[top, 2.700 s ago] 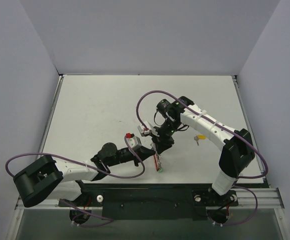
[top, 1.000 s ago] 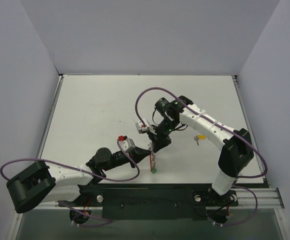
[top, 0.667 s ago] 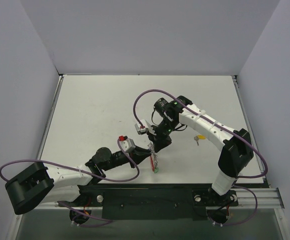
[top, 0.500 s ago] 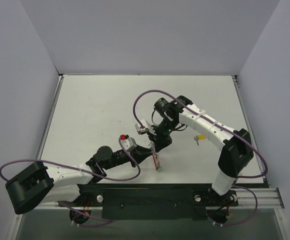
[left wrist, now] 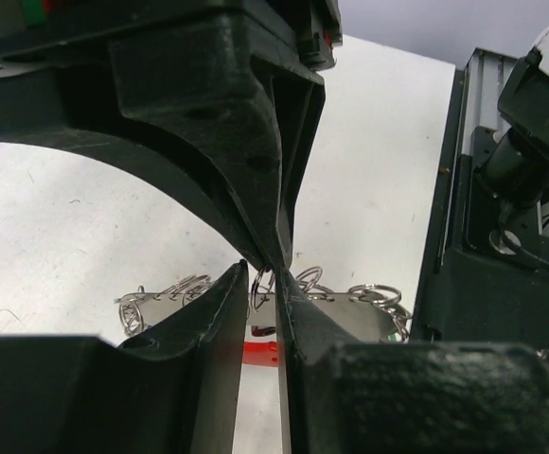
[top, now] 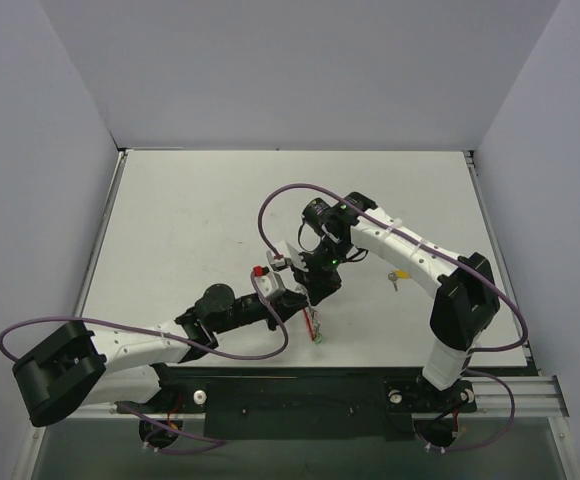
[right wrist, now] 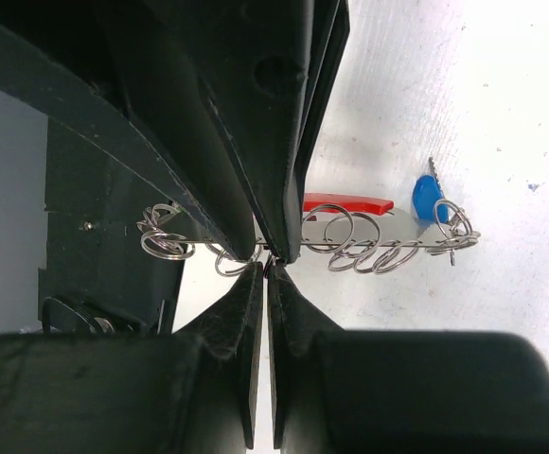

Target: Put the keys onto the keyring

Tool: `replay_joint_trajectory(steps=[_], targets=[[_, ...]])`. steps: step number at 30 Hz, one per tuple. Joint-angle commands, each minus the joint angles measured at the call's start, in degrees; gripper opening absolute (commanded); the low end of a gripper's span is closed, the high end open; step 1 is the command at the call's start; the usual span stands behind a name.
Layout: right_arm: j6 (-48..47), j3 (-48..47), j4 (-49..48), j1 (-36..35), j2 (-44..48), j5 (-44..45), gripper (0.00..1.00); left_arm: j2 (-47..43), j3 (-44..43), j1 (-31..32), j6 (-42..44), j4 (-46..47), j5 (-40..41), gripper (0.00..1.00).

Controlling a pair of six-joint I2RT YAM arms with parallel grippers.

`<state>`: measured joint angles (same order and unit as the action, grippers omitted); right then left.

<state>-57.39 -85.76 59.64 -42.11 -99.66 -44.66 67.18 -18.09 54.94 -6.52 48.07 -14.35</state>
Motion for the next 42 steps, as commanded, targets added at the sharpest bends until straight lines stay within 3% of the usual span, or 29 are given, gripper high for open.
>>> replay_joint_trajectory(steps=[1, 27, 31, 33, 39, 41, 42], targets=[[0.4, -2.3, 2.8, -0.3, 0.0, -0.7, 0.0, 0.2, -2.7, 0.4, 3.4, -3.2, -0.4, 0.27], [0.1, -2.3, 3.0, -1.0, -0.4, -1.4, 0.0, 2.0, -2.5, 1.6, 3.9, 0.6, 1.3, 0.25], [0.1, -2.2, 3.1, -1.0, -0.4, -1.6, 0.0, 1.9, -2.3, 1.7, 3.3, 1.4, 1.6, 0.17], [-0.1, -2.2, 3.2, -1.0, -0.3, -1.7, 0.0, 2.2, -2.4, 1.6, 3.0, 1.7, 1.4, 0.02], [0.3, -2.2, 2.6, -0.6, 0.1, -3.8, 0.0, 1.9, -0.1, 1.8, 2.0, 6.0, 2.2, 0.0], [0.9, -1.5, 1.3, 0.8, 0.4, -6.3, 0.09, 1.1, 2.2, 1.8, 0.9, 10.5, 2.9, 0.0], [0.6, -0.7, 1.2, 1.6, 1.0, -7.9, 0.27, 1.0, 4.0, 1.8, 0.2, 12.4, 3.1, 0.0]])
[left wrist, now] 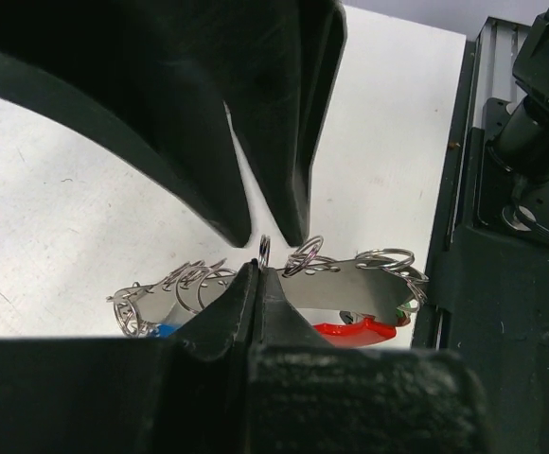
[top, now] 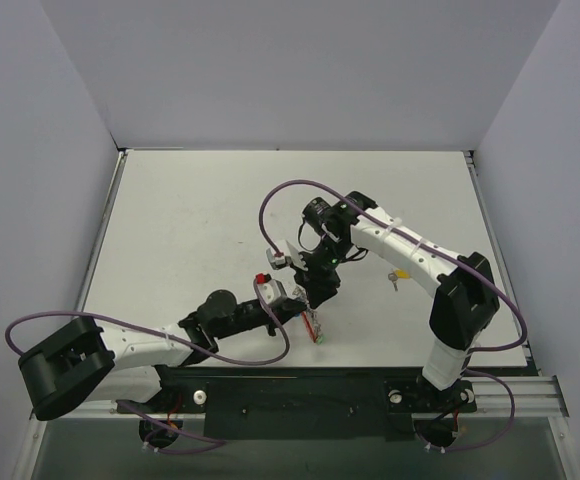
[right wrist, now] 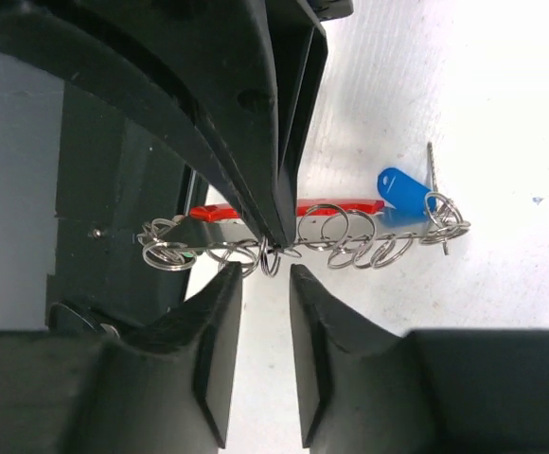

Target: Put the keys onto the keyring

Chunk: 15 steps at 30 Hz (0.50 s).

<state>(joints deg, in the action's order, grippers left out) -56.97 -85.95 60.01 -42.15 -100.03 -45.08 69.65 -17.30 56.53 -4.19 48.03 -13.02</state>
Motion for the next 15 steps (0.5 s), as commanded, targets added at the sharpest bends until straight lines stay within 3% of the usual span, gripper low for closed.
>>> replay_joint_trajectory(steps=[1, 4, 6, 10, 15], targets=[[-0.6, 0.0, 0.6, 2.3, 1.6, -8.2, 0.32, -1.8, 3.9, 0.2, -2.4, 15.9, 2.5, 0.0], [-2.9, 2.0, 0.4, 4.8, 4.0, -12.6, 0.43, -1.7, 7.0, 0.2, -4.4, 21.3, 3.1, 0.0], [-5.5, 3.2, 0.3, 5.7, 5.3, -14.1, 0.44, -1.1, 8.2, 0.2, -5.6, 24.6, 3.4, 0.0], [-13.8, 5.9, 0.3, 5.9, 5.8, -16.0, 0.44, -0.6, 9.2, 0.2, -7.1, 30.8, 4.0, 0.0], [-14.2, 3.3, 0.4, 5.8, 5.1, -15.2, 0.4, -0.9, 9.4, 0.2, -8.4, 34.3, 3.3, 0.0]])
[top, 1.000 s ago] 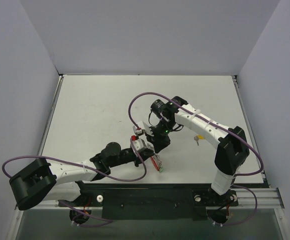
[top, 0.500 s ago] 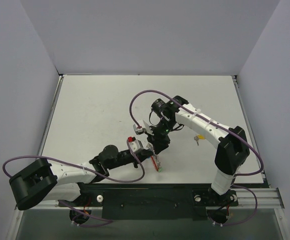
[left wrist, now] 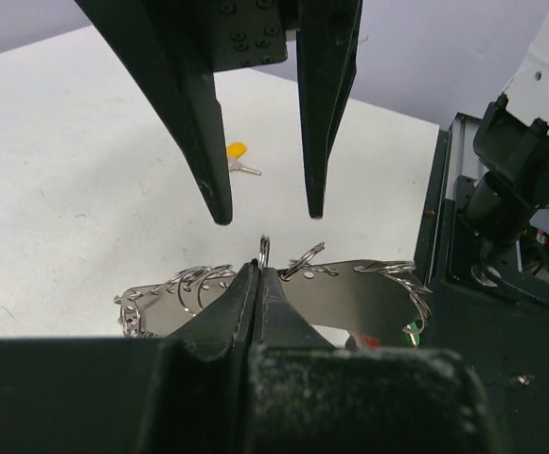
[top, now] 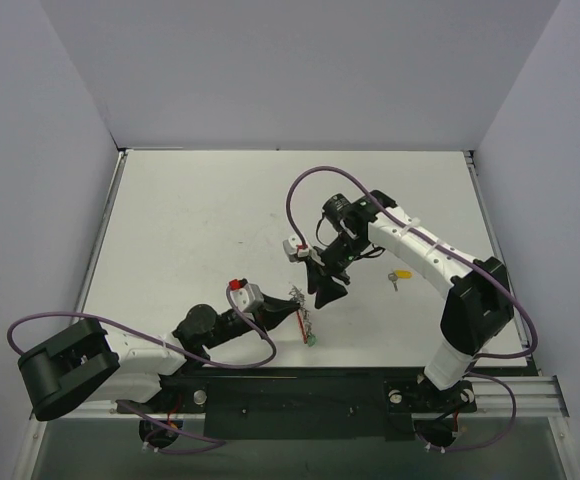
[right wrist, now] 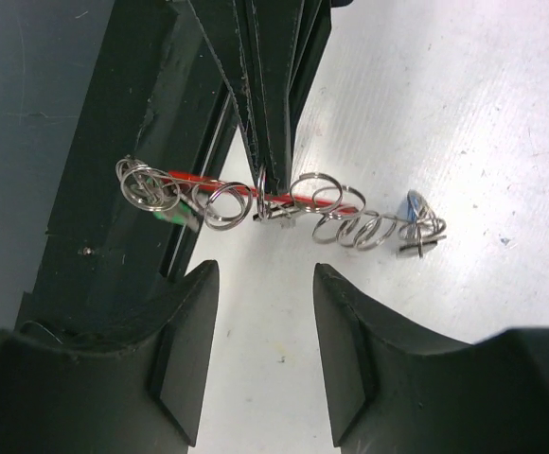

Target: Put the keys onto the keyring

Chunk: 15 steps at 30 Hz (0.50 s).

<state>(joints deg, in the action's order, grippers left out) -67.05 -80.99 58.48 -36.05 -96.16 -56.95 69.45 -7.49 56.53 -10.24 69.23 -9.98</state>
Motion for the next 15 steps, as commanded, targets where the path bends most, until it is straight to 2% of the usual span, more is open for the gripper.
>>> replay_joint_trajectory(steps=[1, 5, 12, 15], targets=[[-4.3, -2.0, 2.1, -0.3, 1.7, -3.3, 0.4, -0.6, -0.3, 0.2, -2.4, 13.8, 0.3, 0.0], [-3.4, -4.2, 2.3, -0.8, 1.9, -3.3, 0.36, -0.3, -0.3, 0.2, -3.6, 15.8, 0.3, 0.0], [-3.2, -4.1, 2.3, -3.5, 1.6, -3.4, 0.2, 0.2, -0.8, 0.2, -4.5, 16.8, 0.0, 0.0], [-3.3, -3.9, 2.3, -3.8, 1.2, -3.4, 0.18, 0.2, -1.1, 0.2, -4.7, 16.8, 0.0, 0.0]])
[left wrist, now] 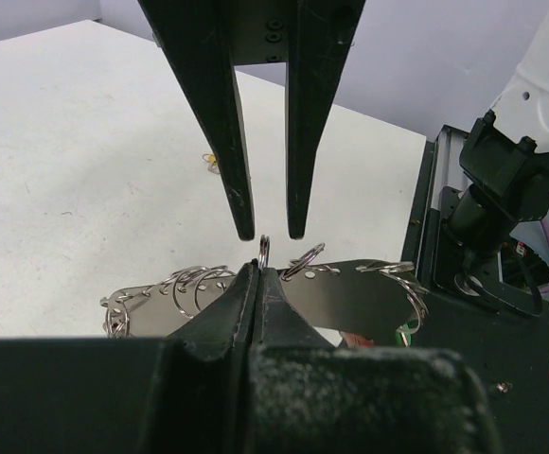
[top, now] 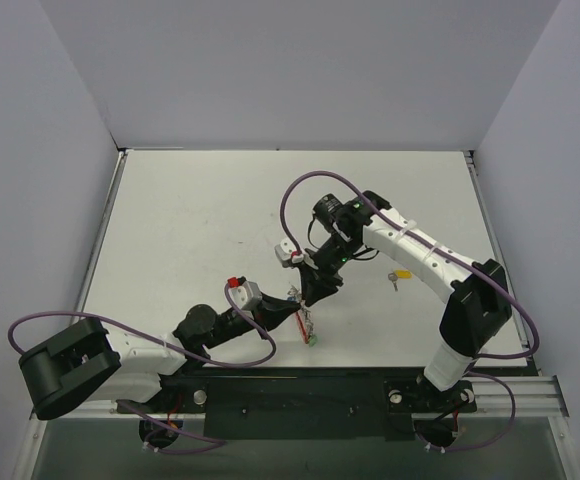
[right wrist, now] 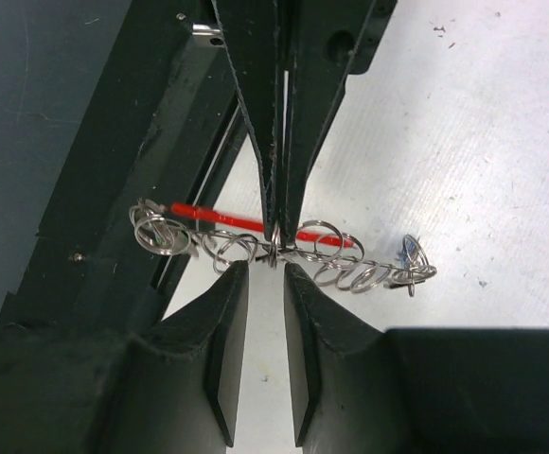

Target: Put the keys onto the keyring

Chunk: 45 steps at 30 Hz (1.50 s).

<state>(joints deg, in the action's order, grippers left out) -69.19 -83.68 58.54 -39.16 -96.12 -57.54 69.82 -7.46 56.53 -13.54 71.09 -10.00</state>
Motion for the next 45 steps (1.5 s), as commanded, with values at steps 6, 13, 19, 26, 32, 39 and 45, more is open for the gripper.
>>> replay_joint_trajectory(steps=[6, 13, 19, 26, 32, 39, 45], targets=[[-1.2, -1.0, 2.0, -1.3, 0.6, -2.8, 0.16, 0.0, -1.3, 0.2, -1.6, 15.0, 0.0, 0.0], [-1.0, -0.8, 1.9, -1.7, -0.7, -2.6, 0.09, -0.5, -1.3, 0.2, -1.8, 15.3, 0.1, 0.0], [-1.1, -0.3, 1.3, -2.2, -0.7, -2.1, 0.17, -0.9, -1.5, 0.2, -1.8, 15.1, 0.2, 0.0], [-0.3, 0.3, 0.0, -2.6, -0.9, -1.2, 0.15, -1.1, -1.4, 0.2, -2.1, 15.6, 0.3, 0.0], [1.3, 0.7, -1.5, -2.9, -1.0, 0.3, 0.05, -1.9, -1.1, 0.2, -2.1, 15.4, 0.9, 0.0], [8.5, -0.6, -3.9, -4.2, -0.8, 6.8, 0.0, -2.7, -1.0, 0.2, -1.9, 12.8, 1.3, 0.0], [10.0, -7.0, 5.6, -5.0, -2.4, 17.2, 0.0, -10.3, -2.1, 0.2, 1.9, -6.3, 1.4, 0.49]])
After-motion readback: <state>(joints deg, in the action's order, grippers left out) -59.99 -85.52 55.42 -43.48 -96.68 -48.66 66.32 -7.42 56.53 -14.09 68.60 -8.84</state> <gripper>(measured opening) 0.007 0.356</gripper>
